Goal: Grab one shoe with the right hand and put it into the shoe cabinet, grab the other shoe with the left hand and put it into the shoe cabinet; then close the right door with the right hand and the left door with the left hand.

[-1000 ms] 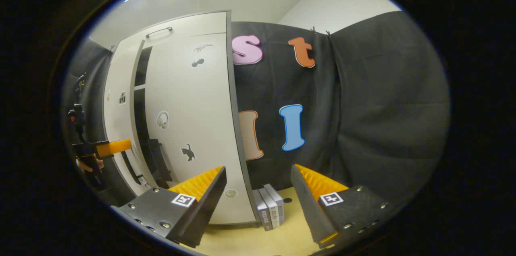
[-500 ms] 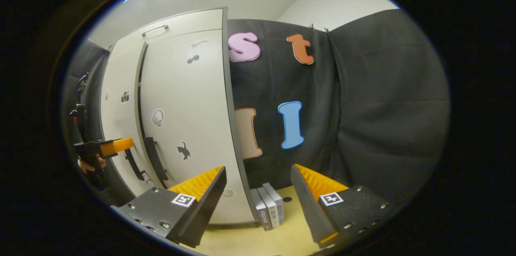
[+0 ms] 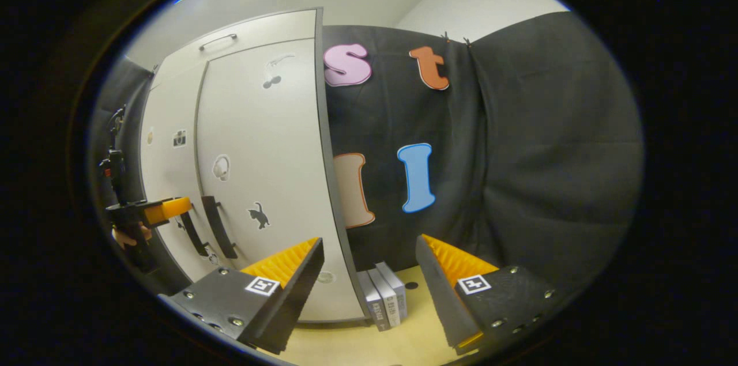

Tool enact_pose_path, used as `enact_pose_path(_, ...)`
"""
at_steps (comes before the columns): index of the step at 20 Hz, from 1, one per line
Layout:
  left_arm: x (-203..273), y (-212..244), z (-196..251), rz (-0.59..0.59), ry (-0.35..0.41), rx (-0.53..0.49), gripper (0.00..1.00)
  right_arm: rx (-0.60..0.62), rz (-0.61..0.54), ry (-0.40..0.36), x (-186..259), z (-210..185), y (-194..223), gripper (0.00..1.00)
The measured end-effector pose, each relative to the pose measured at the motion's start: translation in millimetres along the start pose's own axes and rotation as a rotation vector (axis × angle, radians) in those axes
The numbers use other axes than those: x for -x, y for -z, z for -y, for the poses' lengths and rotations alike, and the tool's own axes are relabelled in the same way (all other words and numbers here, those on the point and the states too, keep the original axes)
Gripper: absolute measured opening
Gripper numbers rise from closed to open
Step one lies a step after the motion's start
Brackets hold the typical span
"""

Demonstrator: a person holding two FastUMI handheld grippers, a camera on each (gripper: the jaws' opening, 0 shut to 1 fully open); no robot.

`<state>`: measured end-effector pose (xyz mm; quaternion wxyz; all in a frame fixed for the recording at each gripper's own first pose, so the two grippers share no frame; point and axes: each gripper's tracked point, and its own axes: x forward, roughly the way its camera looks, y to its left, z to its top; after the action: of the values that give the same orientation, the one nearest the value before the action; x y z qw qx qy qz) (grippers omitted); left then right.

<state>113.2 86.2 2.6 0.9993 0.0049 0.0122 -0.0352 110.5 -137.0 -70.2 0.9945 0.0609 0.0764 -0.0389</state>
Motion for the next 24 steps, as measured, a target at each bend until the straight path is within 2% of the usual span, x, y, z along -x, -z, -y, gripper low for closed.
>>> enact_pose_path(10, -3, 0, 0, -0.004, 0.009, -0.004, 1.0, 0.002, -0.004, -0.018, -1, -10, 0, 0.96)
enact_pose_path(13, 0, 3, 2, -0.034, 0.024, 0.026, 1.0, 0.006, 0.0, -0.029, 0, -16, -5, 0.97)
enact_pose_path(18, 21, -14, 1, -0.012, 0.01, -0.005, 0.99, 0.028, 0.023, -0.044, 8, -34, -23, 0.96)
enact_pose_path(24, 69, -47, -5, 0.019, 0.007, 0.034, 0.98, 0.031, 0.058, -0.093, 30, -81, -49, 0.97)
